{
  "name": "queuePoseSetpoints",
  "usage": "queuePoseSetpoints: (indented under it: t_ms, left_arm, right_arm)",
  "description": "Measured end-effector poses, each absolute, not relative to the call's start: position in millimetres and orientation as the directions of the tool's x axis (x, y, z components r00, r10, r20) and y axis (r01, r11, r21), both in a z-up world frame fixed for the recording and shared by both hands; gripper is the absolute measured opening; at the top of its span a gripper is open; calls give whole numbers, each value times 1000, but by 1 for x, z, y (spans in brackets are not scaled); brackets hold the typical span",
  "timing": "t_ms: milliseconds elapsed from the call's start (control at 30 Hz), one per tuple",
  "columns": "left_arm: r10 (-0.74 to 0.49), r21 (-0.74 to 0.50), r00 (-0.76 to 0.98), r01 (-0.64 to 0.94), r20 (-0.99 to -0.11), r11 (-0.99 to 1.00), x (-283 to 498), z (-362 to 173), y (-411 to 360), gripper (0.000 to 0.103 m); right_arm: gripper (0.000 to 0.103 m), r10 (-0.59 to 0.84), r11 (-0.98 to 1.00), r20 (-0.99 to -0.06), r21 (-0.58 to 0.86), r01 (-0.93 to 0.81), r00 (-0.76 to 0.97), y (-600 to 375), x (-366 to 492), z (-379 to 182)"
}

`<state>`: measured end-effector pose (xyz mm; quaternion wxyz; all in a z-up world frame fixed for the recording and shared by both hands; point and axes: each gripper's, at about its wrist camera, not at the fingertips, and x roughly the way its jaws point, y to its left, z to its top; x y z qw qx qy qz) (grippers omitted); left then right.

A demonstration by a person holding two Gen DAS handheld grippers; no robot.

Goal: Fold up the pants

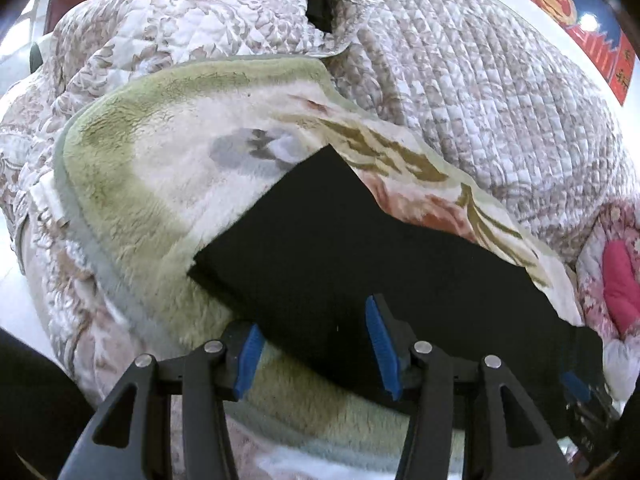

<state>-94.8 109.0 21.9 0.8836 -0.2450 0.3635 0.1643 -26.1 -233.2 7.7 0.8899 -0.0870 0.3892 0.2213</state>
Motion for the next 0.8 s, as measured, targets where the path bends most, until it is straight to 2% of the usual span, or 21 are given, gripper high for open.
queuePoseSetpoints:
  t_ms: [33, 67, 100, 133, 167, 233, 367, 533, 700, 800]
  left_arm:
    - [117, -306, 679, -469, -725, 828, -92, 22, 108, 51]
    - [127, -292, 676, -470, -726, 833, -90, 22, 107, 43]
    - [130, -284, 675, -467, -727, 837, -88, 22, 107, 36]
    - [126, -280, 668, -465, -734, 840, -86, 22, 107, 22]
    - [121, -281, 663, -466, -739, 839, -84, 22, 107, 14]
    - [107, -290, 664, -459, -740, 840, -83, 26, 108, 9]
    - [65, -296, 712, -371, -700, 880, -75, 50, 95, 8]
    - [-54, -269, 761, -161, -646, 950, -44, 84, 51, 8]
    - [-242, -246, 720, 102, -650, 964, -20, 83, -19, 8]
    - [-323, -251, 657, 205, -682, 946, -18, 67, -51, 8]
  right_arm:
    - [54, 328, 887, -731, 20, -461, 599, -233, -26, 8]
    - [54, 330, 887, -731, 23, -461, 597, -234, -25, 8]
    - [53, 331, 887, -732, 26, -461, 596, -234, -25, 8]
    - [53, 333, 887, -731, 30, -460, 595, -234, -26, 8]
    - [53, 336, 888, -730, 33, -459, 596, -234, -26, 9]
    - [53, 335, 890, -726, 36, -454, 601, -235, -27, 10]
    - [53, 334, 899, -717, 48, -435, 611, -241, -25, 13]
    - [54, 336, 914, -710, 87, -396, 619, -251, -20, 18]
    - [53, 325, 934, -703, 134, -331, 633, -270, -13, 22]
    - [53, 315, 943, -708, 160, -291, 632, -281, -8, 21]
